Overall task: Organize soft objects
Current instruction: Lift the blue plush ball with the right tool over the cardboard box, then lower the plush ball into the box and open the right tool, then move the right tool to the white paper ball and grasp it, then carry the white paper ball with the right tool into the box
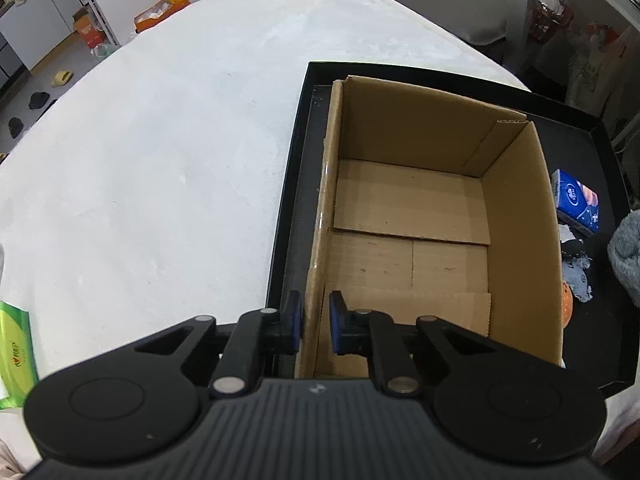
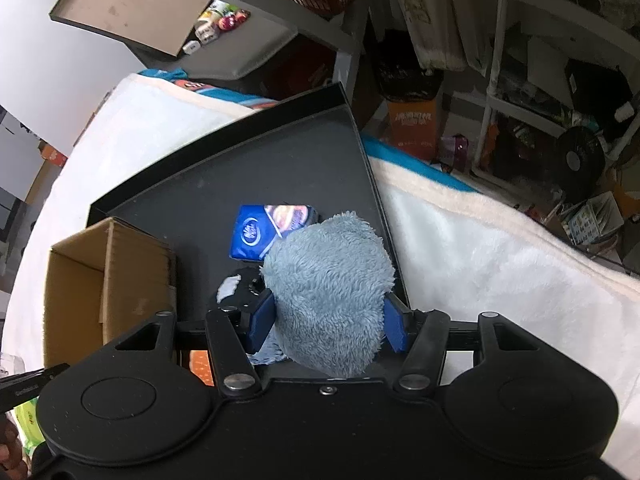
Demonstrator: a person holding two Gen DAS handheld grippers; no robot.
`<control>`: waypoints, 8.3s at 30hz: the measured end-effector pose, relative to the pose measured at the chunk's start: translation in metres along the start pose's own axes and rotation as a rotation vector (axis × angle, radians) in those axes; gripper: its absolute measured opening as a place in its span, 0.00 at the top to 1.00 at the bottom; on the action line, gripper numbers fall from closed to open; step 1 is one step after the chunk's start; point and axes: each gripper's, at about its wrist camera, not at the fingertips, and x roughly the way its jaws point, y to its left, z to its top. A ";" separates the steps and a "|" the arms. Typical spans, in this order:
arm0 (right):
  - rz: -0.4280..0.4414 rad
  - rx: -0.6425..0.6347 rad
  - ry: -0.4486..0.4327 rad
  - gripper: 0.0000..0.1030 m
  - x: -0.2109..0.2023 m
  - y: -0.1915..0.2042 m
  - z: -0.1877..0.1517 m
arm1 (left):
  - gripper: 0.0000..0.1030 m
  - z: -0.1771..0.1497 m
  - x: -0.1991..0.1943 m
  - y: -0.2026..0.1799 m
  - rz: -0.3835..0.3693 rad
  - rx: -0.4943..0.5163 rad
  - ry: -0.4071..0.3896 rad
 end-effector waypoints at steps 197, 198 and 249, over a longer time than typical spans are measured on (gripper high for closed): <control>0.049 -0.327 0.296 0.54 0.056 0.078 -0.104 | 0.21 -0.013 0.004 -0.062 0.121 0.072 0.094; 0.043 -0.325 0.292 0.56 0.055 0.077 -0.104 | 0.21 -0.013 0.004 -0.063 0.123 0.074 0.095; 0.136 -0.346 -0.004 0.57 -0.017 0.105 -0.062 | 0.24 -0.017 -0.008 -0.033 0.067 0.038 0.012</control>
